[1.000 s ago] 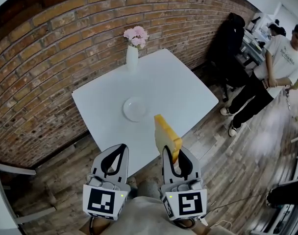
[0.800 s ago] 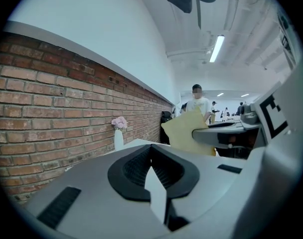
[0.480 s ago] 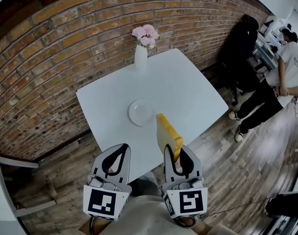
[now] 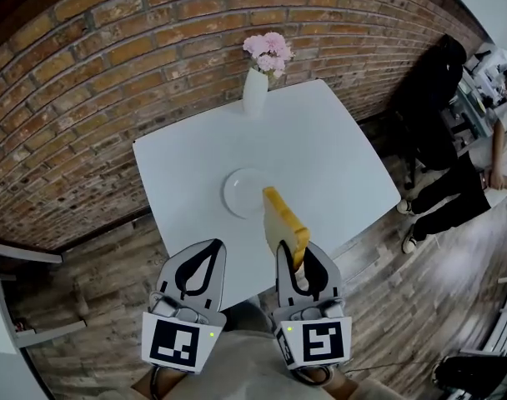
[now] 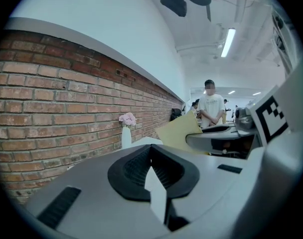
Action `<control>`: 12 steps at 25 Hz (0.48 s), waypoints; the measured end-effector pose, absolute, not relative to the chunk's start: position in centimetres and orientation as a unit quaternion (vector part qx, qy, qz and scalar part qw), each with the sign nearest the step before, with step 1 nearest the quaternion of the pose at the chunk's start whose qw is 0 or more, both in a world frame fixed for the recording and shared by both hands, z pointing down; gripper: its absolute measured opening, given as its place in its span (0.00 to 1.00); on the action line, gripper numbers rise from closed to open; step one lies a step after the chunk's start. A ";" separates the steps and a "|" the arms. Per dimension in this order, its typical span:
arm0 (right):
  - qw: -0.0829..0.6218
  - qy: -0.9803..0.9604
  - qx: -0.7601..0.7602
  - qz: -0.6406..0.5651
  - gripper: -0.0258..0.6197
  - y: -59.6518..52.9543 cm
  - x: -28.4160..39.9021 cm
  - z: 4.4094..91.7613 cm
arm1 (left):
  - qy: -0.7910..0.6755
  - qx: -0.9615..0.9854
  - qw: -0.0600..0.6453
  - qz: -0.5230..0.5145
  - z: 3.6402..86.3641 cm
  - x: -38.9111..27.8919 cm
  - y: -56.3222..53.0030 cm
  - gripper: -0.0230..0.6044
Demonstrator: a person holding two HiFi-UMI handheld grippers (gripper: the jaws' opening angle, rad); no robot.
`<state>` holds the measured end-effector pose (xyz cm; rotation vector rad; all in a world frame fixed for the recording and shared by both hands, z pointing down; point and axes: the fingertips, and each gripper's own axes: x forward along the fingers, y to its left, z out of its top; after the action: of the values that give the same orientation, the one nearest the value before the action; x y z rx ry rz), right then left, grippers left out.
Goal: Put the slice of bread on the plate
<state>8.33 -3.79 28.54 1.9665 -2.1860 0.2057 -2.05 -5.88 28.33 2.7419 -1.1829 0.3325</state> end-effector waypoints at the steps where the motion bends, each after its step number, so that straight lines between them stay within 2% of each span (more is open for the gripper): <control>1: 0.098 -0.740 0.662 0.069 0.18 -4.2 8.4 28.6 | -0.393 0.910 0.069 0.112 28.5 -1.9 -6.1 0.05; 12: 0.106 -0.758 0.640 0.073 0.18 -7.8 8.7 30.0 | -0.402 0.905 0.066 0.127 29.5 -0.8 -8.5 0.05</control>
<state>8.72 -7.81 30.02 1.8835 -2.2318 0.2163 -0.83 -8.49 29.46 2.7274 -1.2112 0.3830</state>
